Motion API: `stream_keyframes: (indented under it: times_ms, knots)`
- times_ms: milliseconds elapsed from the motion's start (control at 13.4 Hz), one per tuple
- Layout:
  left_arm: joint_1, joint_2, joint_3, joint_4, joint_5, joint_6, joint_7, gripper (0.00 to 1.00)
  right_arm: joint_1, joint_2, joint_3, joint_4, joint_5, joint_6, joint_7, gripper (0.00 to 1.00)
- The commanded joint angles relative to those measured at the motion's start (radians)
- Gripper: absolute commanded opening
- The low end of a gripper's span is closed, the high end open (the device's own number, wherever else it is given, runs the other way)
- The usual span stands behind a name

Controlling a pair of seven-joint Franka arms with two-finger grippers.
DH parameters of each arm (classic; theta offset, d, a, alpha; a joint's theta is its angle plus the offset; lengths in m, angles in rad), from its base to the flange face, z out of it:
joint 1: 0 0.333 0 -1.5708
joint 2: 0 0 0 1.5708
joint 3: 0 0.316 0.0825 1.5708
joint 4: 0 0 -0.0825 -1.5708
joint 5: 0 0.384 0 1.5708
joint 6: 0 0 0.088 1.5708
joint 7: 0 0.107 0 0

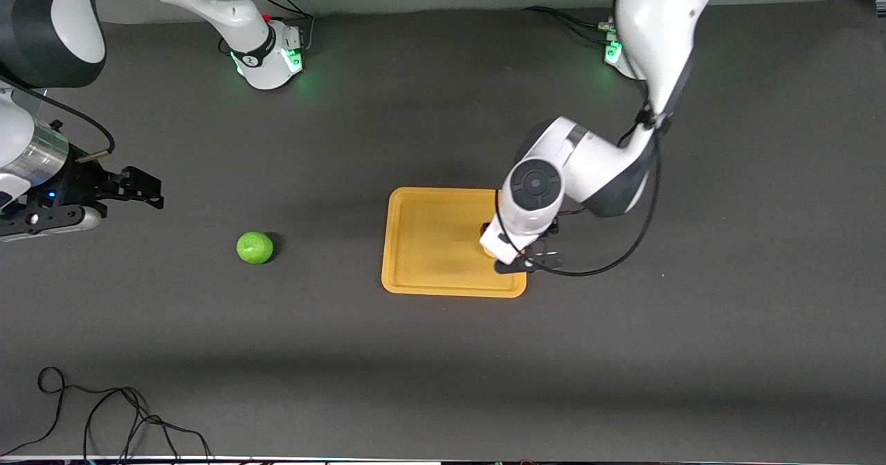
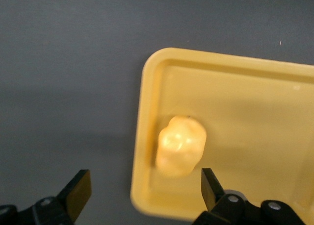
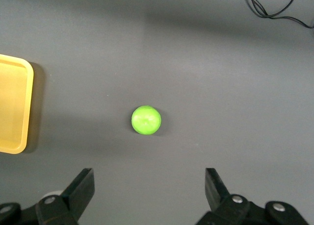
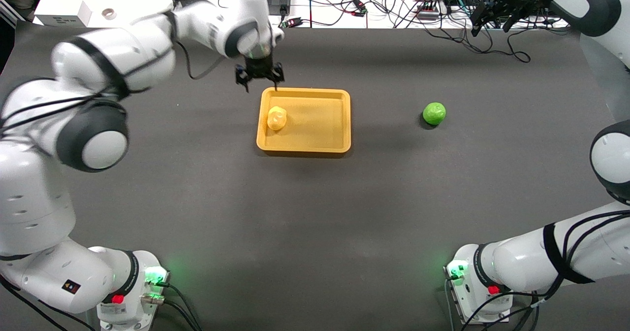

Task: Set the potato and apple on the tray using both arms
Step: 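Lower the potato onto the tray and open the left gripper, then withdraw the left gripper while the right gripper moves toward the apple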

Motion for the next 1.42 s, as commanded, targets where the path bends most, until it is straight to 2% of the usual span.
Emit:
stream_keyframes:
  times_ms: [0,449,824,973,1198,1348]
  knots:
    - [0.12,-0.121,-0.003,-0.025,-0.04,-0.158,0.184,1.0,0.012,-0.018,0.001,-0.036,-0.026,0.032,0.034,1.0]
    - [0.382,-0.279,0.006,-0.03,-0.037,-0.37,0.558,1.0,0.012,-0.02,-0.002,-0.044,-0.026,0.032,0.034,1.0]
    - [0.475,-0.392,0.008,-0.037,-0.034,-0.453,0.671,1.0,0.004,-0.012,-0.011,-0.045,-0.025,0.039,0.034,1.0]
    - [0.478,-0.425,0.012,-0.059,-0.032,-0.458,0.675,1.0,0.0,0.029,-0.028,-0.082,-0.011,0.108,0.026,1.0]
    - [0.476,-0.463,0.035,-0.097,-0.031,-0.45,0.723,1.0,0.01,0.121,-0.027,-0.18,-0.003,0.286,0.029,1.0]
    - [0.466,-0.504,0.066,-0.151,-0.032,-0.429,0.757,1.0,0.029,0.175,-0.025,-0.25,0.084,0.387,0.026,1.0]
